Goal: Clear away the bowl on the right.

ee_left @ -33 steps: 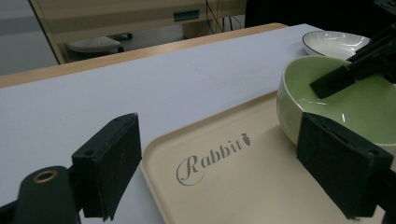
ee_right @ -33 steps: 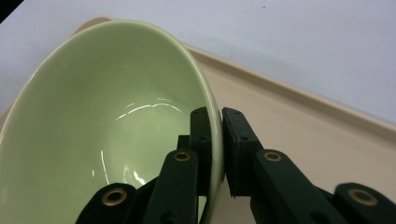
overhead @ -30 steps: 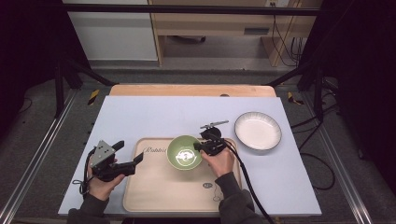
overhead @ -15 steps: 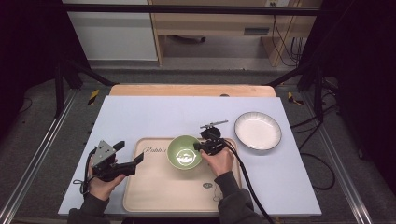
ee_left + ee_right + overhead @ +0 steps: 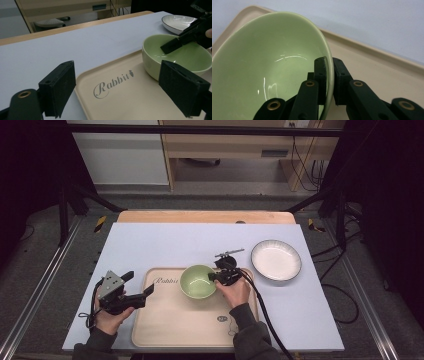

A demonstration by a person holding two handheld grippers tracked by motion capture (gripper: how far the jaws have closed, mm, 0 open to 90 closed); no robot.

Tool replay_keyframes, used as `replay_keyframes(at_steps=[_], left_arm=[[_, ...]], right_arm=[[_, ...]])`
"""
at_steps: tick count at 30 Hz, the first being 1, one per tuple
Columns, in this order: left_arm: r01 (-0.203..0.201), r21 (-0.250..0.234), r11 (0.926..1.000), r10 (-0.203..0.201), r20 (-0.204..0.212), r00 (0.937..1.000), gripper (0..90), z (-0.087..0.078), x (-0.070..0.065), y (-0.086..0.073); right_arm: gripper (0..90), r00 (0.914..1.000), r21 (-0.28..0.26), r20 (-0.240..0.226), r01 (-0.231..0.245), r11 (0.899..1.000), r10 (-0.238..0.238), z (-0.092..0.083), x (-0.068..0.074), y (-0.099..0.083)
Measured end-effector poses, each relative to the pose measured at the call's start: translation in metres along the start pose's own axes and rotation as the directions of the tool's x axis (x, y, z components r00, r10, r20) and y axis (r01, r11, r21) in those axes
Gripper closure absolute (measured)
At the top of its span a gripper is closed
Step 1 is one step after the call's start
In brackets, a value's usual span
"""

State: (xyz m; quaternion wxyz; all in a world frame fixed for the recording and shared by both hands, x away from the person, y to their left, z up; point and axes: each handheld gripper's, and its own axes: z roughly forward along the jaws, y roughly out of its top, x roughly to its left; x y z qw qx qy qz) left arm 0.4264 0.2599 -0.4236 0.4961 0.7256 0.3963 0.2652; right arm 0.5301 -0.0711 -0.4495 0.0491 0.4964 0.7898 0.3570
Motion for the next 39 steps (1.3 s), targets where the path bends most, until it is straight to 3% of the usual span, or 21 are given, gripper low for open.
replay_keyframes(at_steps=[6,12,16,21,23,27,34,35,36,39], left_arm=[[0.003,0.002,1.0000,-0.003,-0.001,1.0000,13.7,0.000,0.001,0.000],[0.003,0.001,1.0000,-0.003,0.000,1.0000,13.8,0.000,0.001,0.000],[0.003,0.002,1.0000,-0.003,0.000,1.0000,13.7,0.000,0.001,0.000],[0.002,0.001,1.0000,-0.002,-0.001,1.0000,13.8,0.000,0.001,0.000],[0.002,0.001,1.0000,-0.002,-0.002,1.0000,13.8,0.000,0.001,0.000],[0.004,0.000,1.0000,-0.004,-0.003,1.0000,13.8,-0.001,0.001,0.000],[0.006,0.000,1.0000,-0.006,-0.004,1.0000,13.7,-0.001,0.002,0.000],[0.006,0.000,1.0000,-0.006,-0.004,1.0000,13.7,-0.001,0.002,0.000],[0.006,0.001,1.0000,-0.006,-0.004,1.0000,13.7,-0.001,0.001,0.000],[0.006,0.002,1.0000,-0.006,-0.004,1.0000,13.7,-0.001,0.002,0.000]], right_arm=[[83.2,0.9999,0.004,-0.012,-0.006,1.000,0.006,0.001,-0.001,0.000],[82.7,0.9998,-0.006,-0.002,0.018,1.000,-0.018,0.001,-0.001,0.000],[73.8,0.9983,-0.065,0.015,0.057,0.996,-0.056,-0.007,0.000,0.001],[67.8,0.9954,-0.090,0.051,0.085,0.992,-0.081,-0.015,0.002,0.001],[62.5,0.9906,-0.123,0.070,0.126,0.984,-0.118,-0.020,0.003,0.001],[56.1,0.9889,-0.148,0.073,0.139,0.979,-0.130,-0.026,0.005,0.001],[34.3,0.9781,-0.219,0.099,0.201,0.955,-0.183,-0.046,0.013,-0.004],[34.3,0.9781,-0.219,0.099,0.201,0.955,-0.183,-0.046,0.013,-0.004],[27.0,0.9765,-0.247,0.107,0.208,0.946,-0.187,-0.051,0.014,-0.006],[23.3,0.9726,-0.273,0.106,0.228,0.934,-0.207,-0.058,0.015,-0.009]])
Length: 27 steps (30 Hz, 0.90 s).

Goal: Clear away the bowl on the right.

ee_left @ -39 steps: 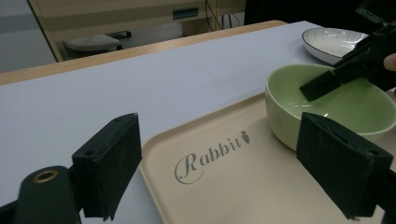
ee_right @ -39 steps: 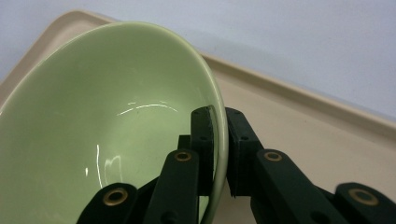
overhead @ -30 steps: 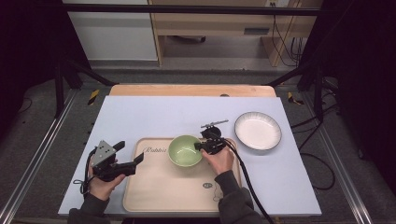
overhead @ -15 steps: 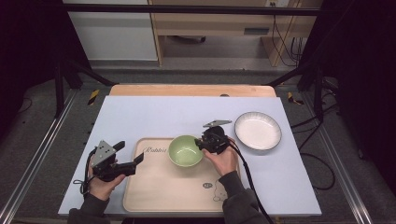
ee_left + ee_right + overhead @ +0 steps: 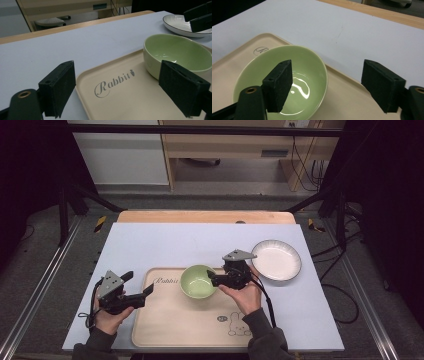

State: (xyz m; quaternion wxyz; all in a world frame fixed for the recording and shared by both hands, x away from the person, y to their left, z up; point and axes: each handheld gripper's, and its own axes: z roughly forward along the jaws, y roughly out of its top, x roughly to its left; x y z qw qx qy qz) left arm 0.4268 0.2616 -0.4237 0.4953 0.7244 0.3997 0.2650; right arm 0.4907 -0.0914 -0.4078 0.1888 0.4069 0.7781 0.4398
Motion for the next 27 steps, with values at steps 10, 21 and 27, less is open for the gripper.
replay_keyframes(at_steps=[10,21,27], left_arm=[[0.000,0.003,1.0000,0.000,-0.002,1.0000,13.6,0.000,0.000,-0.001],[0.003,0.006,1.0000,-0.003,-0.009,1.0000,13.5,0.001,0.001,-0.001],[0.004,0.007,1.0000,-0.004,-0.011,0.9999,13.5,0.002,0.001,-0.002]], right_arm=[[17.9,0.9993,-0.083,0.000,0.038,0.996,-0.038,-0.027,-0.005,-0.012],[13.6,0.9970,-0.158,0.011,0.078,0.984,-0.077,-0.053,-0.014,-0.037],[12.9,0.9971,-0.204,0.021,0.076,0.976,-0.074,-0.068,-0.020,-0.053]])
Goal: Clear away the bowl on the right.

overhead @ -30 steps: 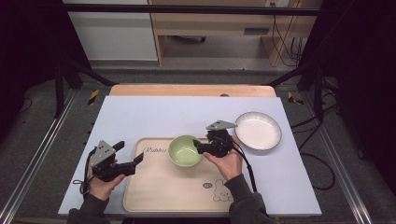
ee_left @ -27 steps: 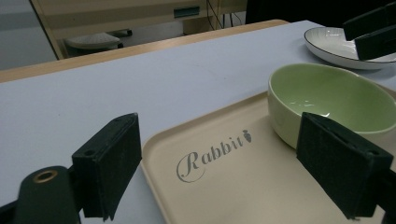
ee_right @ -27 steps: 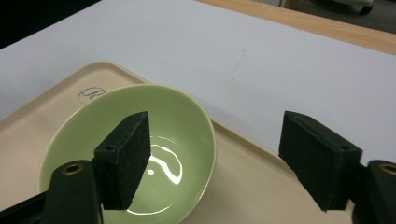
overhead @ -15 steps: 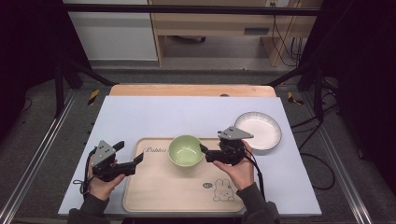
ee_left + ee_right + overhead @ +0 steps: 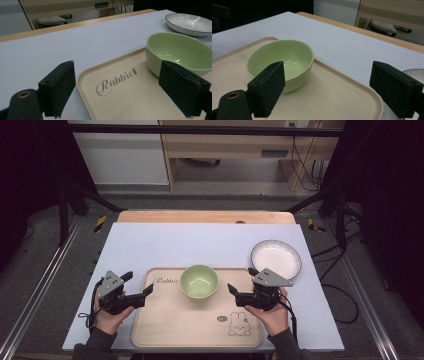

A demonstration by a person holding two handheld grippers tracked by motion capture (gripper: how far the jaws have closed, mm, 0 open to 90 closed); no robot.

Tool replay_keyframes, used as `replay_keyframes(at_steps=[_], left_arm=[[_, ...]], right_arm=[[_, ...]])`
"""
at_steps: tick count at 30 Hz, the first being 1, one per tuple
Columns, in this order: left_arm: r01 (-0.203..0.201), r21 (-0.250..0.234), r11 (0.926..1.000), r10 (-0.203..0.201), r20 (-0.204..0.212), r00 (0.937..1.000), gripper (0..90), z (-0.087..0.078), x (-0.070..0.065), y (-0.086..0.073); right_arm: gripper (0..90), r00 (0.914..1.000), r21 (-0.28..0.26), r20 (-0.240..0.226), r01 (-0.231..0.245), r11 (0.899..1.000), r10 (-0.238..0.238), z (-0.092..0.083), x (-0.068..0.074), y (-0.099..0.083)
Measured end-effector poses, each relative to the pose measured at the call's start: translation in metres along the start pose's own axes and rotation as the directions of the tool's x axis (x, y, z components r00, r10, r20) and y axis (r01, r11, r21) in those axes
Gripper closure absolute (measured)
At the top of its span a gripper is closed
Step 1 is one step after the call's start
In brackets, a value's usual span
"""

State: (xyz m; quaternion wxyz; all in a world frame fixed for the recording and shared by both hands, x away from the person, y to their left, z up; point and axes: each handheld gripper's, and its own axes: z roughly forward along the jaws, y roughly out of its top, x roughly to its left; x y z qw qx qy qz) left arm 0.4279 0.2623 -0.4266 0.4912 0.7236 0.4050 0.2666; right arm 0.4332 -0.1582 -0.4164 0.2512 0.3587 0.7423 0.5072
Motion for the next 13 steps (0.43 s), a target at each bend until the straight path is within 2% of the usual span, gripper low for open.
replay_keyframes(at_steps=[4,13], left_arm=[[-0.003,0.001,1.0000,0.003,0.000,1.0000,13.5,0.000,0.000,-0.001],[0.000,0.011,0.9999,0.000,-0.003,1.0000,13.5,0.002,0.001,-0.005]], right_arm=[[12.3,0.9999,-0.029,0.012,-0.002,1.000,0.003,-0.009,-0.003,-0.008],[11.7,0.9987,-0.056,0.047,-0.017,0.998,0.020,-0.020,-0.012,-0.021]])
